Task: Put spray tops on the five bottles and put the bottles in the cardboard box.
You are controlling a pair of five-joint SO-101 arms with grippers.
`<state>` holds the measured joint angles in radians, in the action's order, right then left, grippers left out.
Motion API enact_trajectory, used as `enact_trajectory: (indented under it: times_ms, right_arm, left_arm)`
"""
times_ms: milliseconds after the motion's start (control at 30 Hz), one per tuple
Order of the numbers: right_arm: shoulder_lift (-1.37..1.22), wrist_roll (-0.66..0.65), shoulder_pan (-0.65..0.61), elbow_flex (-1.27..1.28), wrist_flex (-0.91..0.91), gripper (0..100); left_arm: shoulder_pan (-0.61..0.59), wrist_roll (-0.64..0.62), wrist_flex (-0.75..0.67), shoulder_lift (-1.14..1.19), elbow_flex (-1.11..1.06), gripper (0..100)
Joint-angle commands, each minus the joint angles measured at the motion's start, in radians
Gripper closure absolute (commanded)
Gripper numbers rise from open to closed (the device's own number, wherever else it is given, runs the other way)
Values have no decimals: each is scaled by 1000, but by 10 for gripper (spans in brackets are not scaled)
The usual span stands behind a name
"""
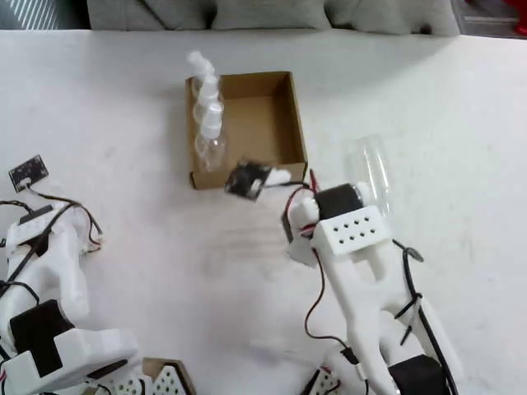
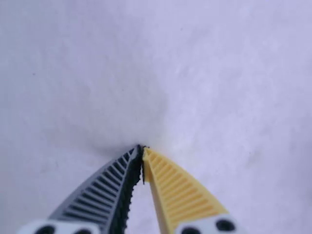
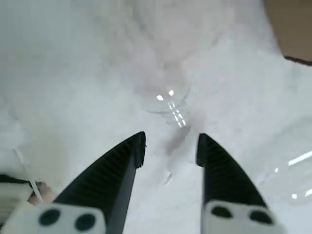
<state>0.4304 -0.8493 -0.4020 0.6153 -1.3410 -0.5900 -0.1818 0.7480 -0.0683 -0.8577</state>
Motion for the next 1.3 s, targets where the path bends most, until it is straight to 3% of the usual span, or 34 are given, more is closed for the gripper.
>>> enact_trajectory:
  times_ms: [0,367,667,733,800,967,1033,1167,1267]
  right_arm:
    - [18,-196,-71,58,47,678]
    - [-67,-282,-125,195,249,655]
    - [-427,-267,-61,-41,283,655]
    - [-479,-203,-59,-89,277,661]
    - [-512,-133,-59,-126,277,710]
    - [-507,-41,-35,-190,237,995]
    - [-483,-49,-7,-203,183,946]
    - [-395,-58,68,-242,79,986]
    - [-298,-187,139,-252,-42,981]
  left_arm:
    - [-7,11,-9,12,35,978]
    - [2,12,-8,12,35,978]
    - [2,12,-6,12,35,978]
    - [2,12,-6,12,35,978]
    - [2,12,-6,12,35,978]
    - [2,12,-6,12,35,978]
    - [2,12,-6,12,35,978]
    - [2,12,-6,12,35,978]
    - [2,12,-6,12,35,978]
